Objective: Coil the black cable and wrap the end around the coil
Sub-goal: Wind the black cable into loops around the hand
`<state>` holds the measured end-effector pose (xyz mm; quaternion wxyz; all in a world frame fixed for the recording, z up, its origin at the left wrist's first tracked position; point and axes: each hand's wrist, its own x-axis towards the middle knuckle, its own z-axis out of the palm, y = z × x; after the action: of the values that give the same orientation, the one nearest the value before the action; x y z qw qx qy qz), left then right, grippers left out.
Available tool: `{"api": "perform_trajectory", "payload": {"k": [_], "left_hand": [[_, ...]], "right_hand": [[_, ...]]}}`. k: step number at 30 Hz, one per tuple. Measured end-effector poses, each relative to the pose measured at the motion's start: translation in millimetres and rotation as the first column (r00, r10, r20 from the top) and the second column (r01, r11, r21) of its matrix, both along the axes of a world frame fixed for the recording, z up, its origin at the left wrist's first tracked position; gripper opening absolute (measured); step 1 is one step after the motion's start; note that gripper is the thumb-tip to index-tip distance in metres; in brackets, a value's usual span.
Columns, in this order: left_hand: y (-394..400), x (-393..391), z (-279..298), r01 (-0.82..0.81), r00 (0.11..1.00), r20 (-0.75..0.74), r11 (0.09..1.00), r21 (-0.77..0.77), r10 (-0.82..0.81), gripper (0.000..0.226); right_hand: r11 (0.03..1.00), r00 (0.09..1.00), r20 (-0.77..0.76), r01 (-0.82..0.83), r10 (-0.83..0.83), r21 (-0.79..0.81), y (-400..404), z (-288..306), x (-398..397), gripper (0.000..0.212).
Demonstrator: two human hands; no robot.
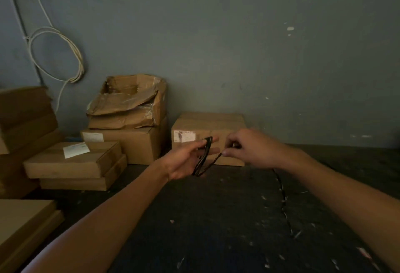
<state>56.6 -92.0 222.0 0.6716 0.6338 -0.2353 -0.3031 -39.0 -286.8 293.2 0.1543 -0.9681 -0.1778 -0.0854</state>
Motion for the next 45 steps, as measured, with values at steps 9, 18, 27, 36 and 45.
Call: {"api": "perform_trajectory", "payload": {"k": [9, 18, 27, 36, 45], "left_hand": [[-1.6, -26.5, 1.4, 0.198, 0.980, -0.025, 0.960, 0.198, -0.197, 0.040], [0.6, -37.0, 13.4, 0.359, 0.930, -0.078, 0.933, -0.006, -0.358, 0.047], [-9.6, -37.4, 42.1, 0.435, 0.890, 0.029, 0.828, -0.354, -0.455, 0.047], [-7.4, -25.2, 70.8, 0.220, 0.973, 0.053, 0.823, -0.524, -0.226, 0.040], [4.8, -10.1, 57.2, -0.053, 0.999, -0.014, 0.900, -0.433, 0.052, 0.039]], "right_hand": [[0.999, 0.969, 0.246, 0.018, -0.026, 0.036, -26.8, 31.0, 16.2, 0.014], [0.972, 0.978, 0.208, -0.034, -0.016, 0.233, -46.5, 5.4, 38.2, 0.013], [0.790, 0.997, 0.062, -0.078, 0.051, 0.608, -30.1, -72.9, 47.9, 0.020], [0.833, 0.994, -0.044, -0.062, 0.102, 0.550, 19.2, -122.2, 18.1, 0.024], [0.942, 0.967, 0.064, -0.256, 0.248, 0.218, 33.0, -104.4, -3.3, 0.029]]}}
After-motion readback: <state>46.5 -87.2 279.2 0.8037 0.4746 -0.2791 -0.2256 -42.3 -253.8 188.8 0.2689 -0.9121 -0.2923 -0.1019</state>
